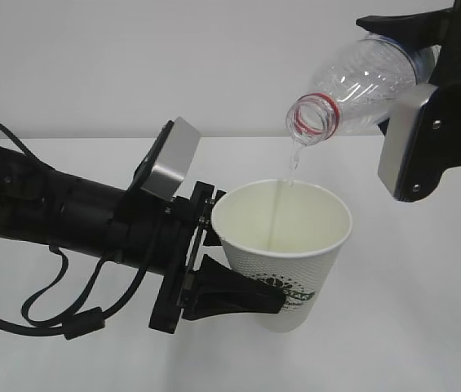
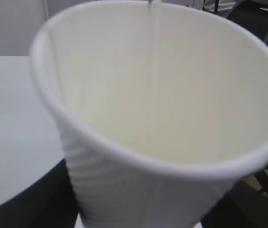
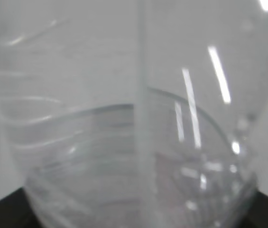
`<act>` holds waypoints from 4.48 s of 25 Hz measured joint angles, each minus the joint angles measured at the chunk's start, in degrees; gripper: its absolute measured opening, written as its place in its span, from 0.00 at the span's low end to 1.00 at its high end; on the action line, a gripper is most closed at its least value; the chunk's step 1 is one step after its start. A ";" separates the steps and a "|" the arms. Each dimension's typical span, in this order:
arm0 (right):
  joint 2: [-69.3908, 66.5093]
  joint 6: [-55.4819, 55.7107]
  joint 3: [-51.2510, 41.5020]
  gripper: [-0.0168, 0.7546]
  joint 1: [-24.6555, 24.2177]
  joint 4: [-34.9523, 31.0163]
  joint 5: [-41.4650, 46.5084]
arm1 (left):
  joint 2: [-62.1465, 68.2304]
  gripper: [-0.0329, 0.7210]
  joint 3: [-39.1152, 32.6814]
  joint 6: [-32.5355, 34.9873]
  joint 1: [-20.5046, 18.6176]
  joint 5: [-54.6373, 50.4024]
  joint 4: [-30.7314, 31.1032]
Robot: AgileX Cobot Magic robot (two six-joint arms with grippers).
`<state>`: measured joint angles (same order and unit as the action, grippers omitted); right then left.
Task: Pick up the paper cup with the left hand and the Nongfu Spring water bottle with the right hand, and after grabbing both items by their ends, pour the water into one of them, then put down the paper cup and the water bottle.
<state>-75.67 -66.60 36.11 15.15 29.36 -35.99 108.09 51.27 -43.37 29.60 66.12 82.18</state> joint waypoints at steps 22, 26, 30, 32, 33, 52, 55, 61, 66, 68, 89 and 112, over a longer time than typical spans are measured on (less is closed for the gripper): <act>0.00 0.00 0.00 0.67 0.00 0.00 -0.09 | 0.00 0.70 0.00 0.00 0.00 0.00 0.00; 0.00 0.00 0.00 0.67 0.00 0.00 -0.09 | 0.00 0.70 0.00 0.00 0.00 0.00 0.00; 0.00 0.00 0.00 0.67 0.00 0.00 -0.09 | 0.00 0.70 0.00 0.00 0.00 0.00 0.00; 0.00 0.00 0.00 0.67 0.00 0.00 -0.09 | 0.00 0.70 0.00 0.00 0.00 0.00 0.00; 0.00 0.00 0.00 0.67 0.00 0.00 -0.09 | 0.00 0.70 0.00 0.00 0.00 0.00 0.00; 0.00 0.00 0.00 0.67 0.00 0.00 -1.38 | 0.00 0.70 0.00 0.00 0.00 0.00 0.00; 0.00 0.00 0.00 0.67 0.00 0.00 -1.38 | 0.00 0.70 0.00 0.00 0.00 0.00 0.00; 0.00 0.00 0.00 0.67 0.00 0.00 -1.38 | 0.00 0.70 0.00 0.00 0.00 0.00 0.00; 0.00 0.00 0.00 0.67 0.00 0.00 -1.72 | 0.00 0.70 0.00 0.00 0.00 0.00 0.00; 0.00 0.00 0.00 0.67 0.00 0.00 -1.82 | 0.00 0.70 0.00 0.00 0.00 0.00 0.00; 0.00 0.00 0.00 0.67 0.00 -0.80 -1.82 | 0.00 0.70 0.00 0.70 0.00 0.00 -1.75; 0.00 -2.56 0.00 0.67 0.00 -2.51 -1.82 | 0.00 0.70 0.00 2.75 0.00 0.00 -1.87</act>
<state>-75.67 -69.16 36.11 15.15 26.85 -37.81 108.09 51.27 -40.62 29.60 66.12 80.31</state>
